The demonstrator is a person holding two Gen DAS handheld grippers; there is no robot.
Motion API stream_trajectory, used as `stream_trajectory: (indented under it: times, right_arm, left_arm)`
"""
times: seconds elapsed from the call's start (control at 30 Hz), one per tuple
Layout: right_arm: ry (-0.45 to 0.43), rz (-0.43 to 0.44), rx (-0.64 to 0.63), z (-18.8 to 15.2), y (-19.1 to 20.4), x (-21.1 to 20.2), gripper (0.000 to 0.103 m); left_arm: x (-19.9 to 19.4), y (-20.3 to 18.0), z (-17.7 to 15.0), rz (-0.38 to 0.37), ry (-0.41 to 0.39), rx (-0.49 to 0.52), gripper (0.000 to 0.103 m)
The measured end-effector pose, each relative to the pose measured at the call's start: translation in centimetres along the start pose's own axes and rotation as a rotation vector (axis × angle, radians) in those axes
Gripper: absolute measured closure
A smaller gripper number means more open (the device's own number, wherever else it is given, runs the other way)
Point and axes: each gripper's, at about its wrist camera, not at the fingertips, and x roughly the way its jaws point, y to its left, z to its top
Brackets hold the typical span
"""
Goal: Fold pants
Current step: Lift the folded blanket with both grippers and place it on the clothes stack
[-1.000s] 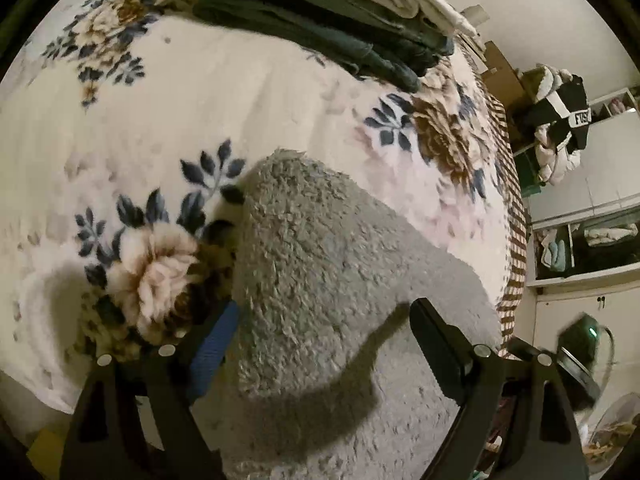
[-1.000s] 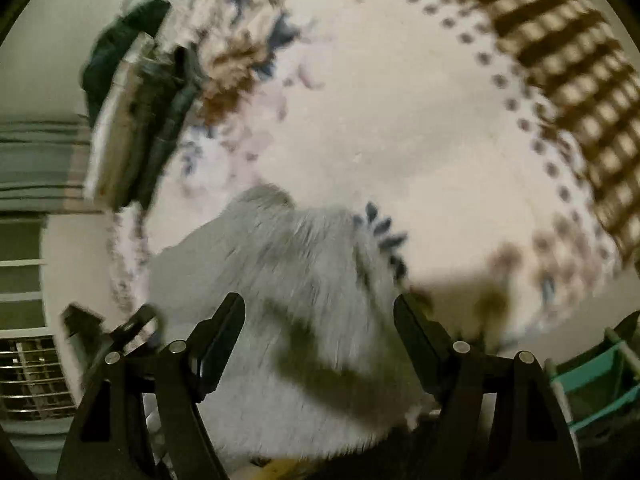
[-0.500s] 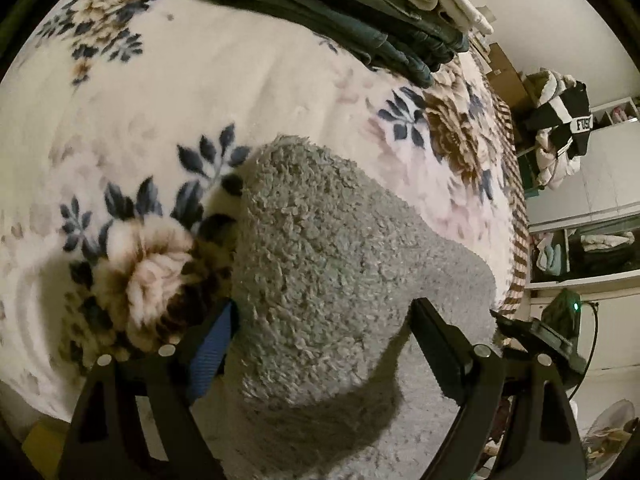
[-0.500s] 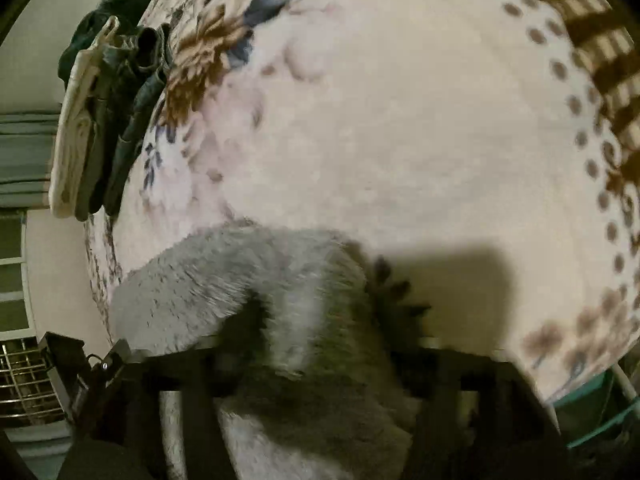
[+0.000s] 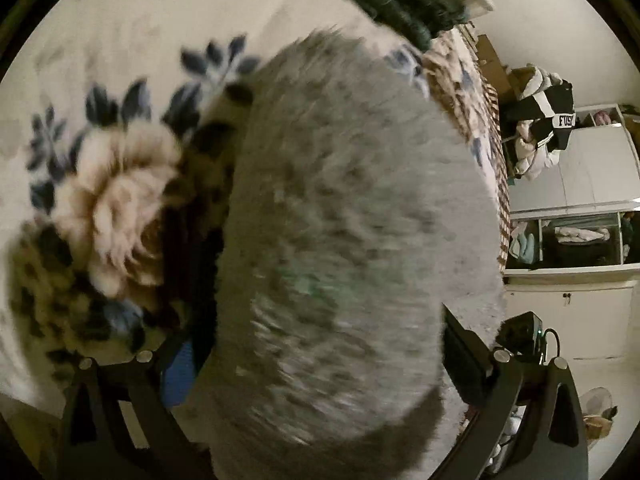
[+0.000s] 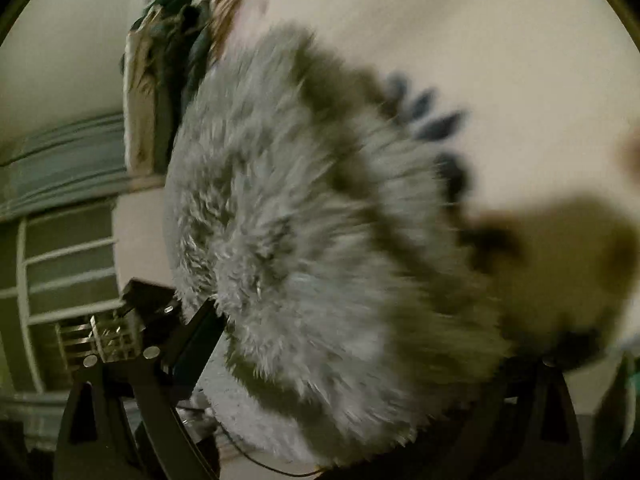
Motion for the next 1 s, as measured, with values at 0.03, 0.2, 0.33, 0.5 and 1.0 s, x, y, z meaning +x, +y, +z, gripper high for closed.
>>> stream_trajectory:
  times: [0.03,0.2,0.33,0.5,1.0]
  right_arm:
    - [-0.005,0.024,0.005,0.2,-0.1,0.5,0.004]
    - [-0.016,0.05,0.001,0.2,0.7,1.6,0.037]
    - [-0.049,-0.001,-0.029,-0.8,2.7,1.2,0.058]
    - [-0.083,-0.027,-0.066,-1.9,7.0,-0.5,0.062]
    - [-0.15,0.007,-0.207,5.3,29.3,-4.1,0.062]
  left_arm:
    - [0.3,0.5,0.1,-0.017,0.005,-0.01,0.0]
    - [-0.2,1.3,0.1,-0.101,-0.006,-0.047,0.002]
    - [-2.7,-1.0,-0.4,-0.131,-0.064,0.047,0.047]
    - [-6.1,-2.9,-1.1,-0.165,-0.097,0.057,0.053]
    - [-22.3,-11.9,12.1,-0.218,-0.252,0.101,0.053]
